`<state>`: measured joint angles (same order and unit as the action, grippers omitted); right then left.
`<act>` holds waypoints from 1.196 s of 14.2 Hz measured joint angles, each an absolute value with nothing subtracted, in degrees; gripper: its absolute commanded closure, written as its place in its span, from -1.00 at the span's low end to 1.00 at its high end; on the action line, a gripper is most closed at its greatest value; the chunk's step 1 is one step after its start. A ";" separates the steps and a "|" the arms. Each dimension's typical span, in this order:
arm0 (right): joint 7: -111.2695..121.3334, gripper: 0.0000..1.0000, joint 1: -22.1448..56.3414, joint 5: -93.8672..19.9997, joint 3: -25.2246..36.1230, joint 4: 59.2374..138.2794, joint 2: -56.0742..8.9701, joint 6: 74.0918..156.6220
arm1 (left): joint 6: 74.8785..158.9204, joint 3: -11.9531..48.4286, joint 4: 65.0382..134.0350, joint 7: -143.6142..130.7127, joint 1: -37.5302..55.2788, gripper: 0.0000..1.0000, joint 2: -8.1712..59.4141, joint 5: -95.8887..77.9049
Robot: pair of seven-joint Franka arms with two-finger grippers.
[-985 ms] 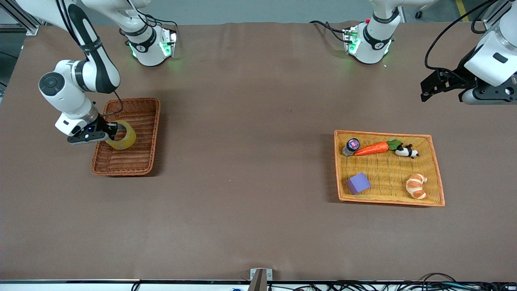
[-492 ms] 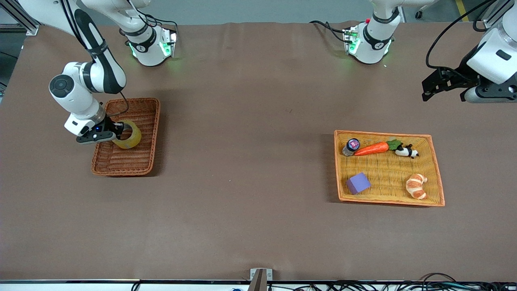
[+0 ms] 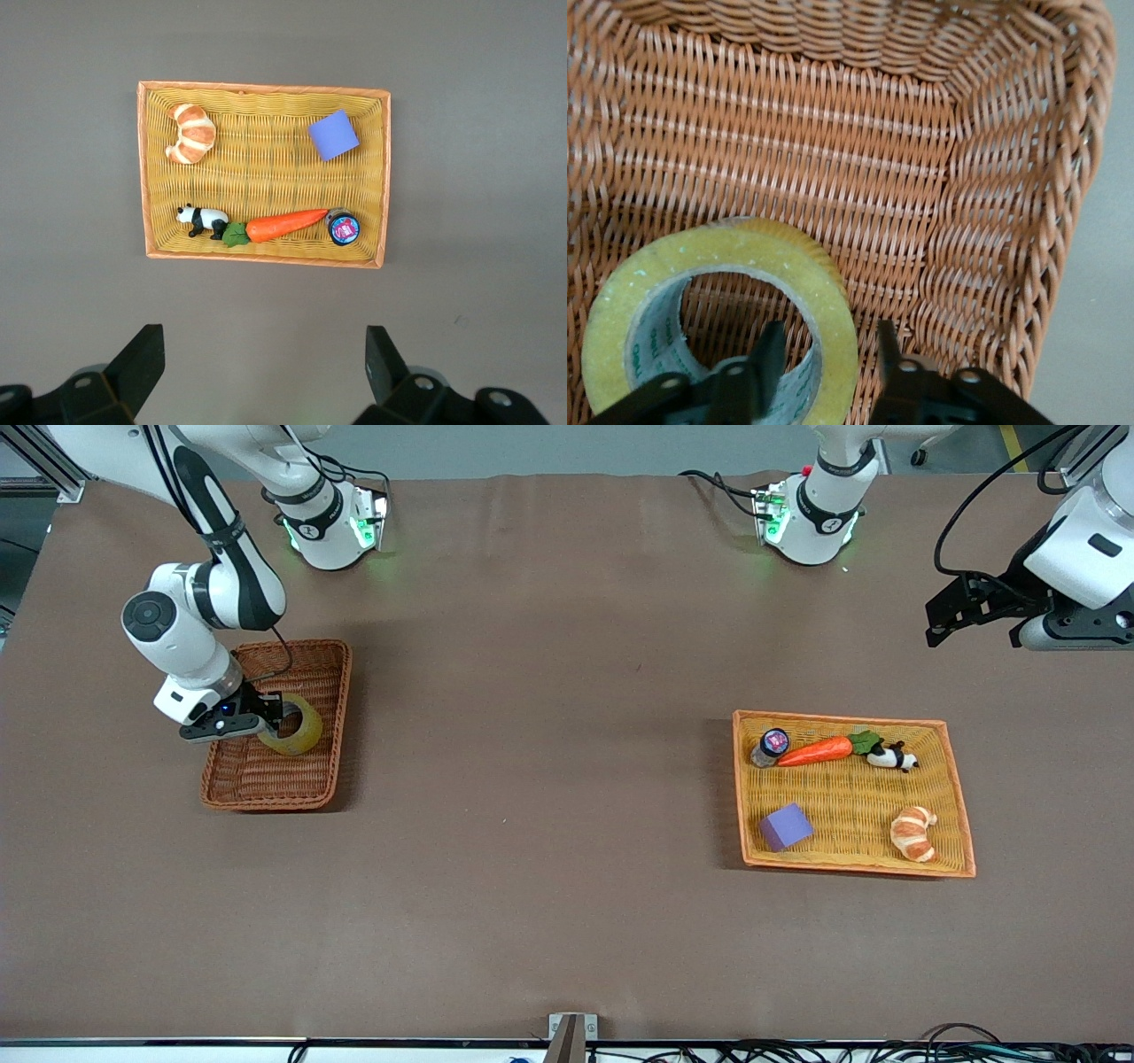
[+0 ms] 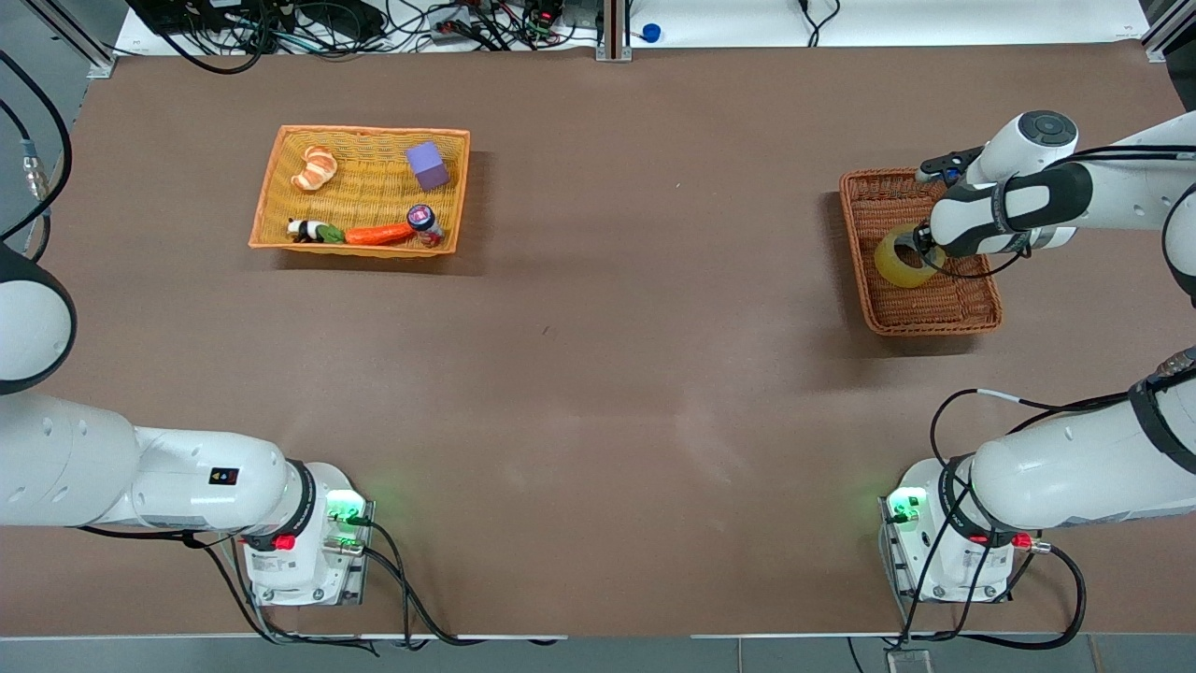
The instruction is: Move tape to another basket
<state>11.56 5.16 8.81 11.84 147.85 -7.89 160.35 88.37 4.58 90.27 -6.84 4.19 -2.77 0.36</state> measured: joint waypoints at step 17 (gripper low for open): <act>-1.73 -1.00 0.81 1.98 4.47 88.18 2.76 86.03 | 88.37 4.41 90.11 -6.84 3.93 -1.00 -2.70 0.36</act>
